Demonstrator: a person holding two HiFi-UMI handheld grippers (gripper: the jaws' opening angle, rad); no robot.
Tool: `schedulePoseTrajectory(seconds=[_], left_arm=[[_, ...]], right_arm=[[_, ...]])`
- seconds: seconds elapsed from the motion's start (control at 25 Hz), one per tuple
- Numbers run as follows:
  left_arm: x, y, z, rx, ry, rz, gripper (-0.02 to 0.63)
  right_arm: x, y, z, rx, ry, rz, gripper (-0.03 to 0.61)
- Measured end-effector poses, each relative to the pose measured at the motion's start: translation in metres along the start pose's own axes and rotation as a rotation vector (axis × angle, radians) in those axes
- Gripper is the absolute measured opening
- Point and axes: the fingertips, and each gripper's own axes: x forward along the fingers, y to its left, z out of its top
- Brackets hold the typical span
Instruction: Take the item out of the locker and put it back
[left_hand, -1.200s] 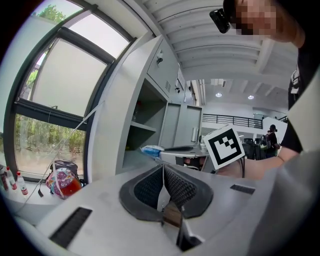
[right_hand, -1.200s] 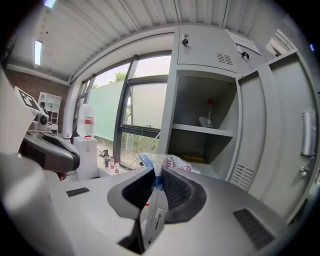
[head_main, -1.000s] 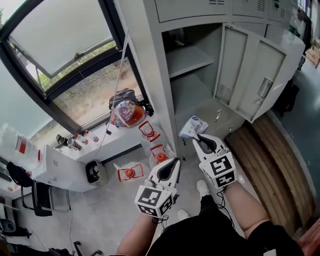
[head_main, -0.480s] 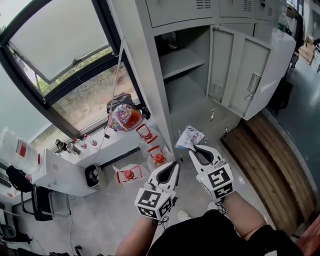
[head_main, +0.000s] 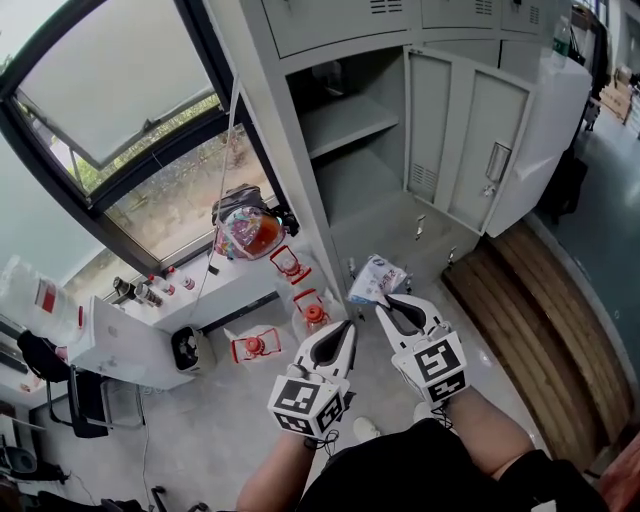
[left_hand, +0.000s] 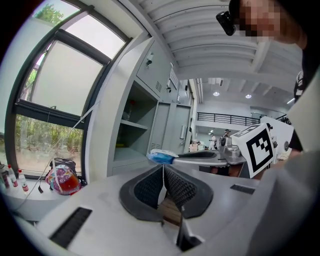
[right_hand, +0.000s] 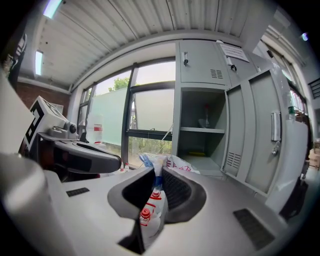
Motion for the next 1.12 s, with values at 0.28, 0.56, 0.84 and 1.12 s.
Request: schedulePoseTrajectory(seconds=[0.28, 0.56, 0.84, 1.12], left_arm=[[0.005, -0.003, 0.001, 0.002, -0.002, 0.012, 0.020], [0.008, -0.002, 0.000, -0.008, -0.009, 0.007, 0.020], [0.007, 0.002, 0.002, -0.010, -0.011, -0.010, 0.020], [-0.002, 0.009, 0.003, -0.004, -0.016, -0.036, 0.020]], right_arm=[[-0.002, -0.004, 0.001, 0.001, -0.009, 0.011, 0.101], [-0.001, -0.006, -0.001, -0.006, -0.002, 0.007, 0.100], [0.003, -0.004, 0.000, -0.009, 0.009, -0.004, 0.100], [0.008, 0.003, 0.002, -0.008, 0.008, -0.031, 0.100]])
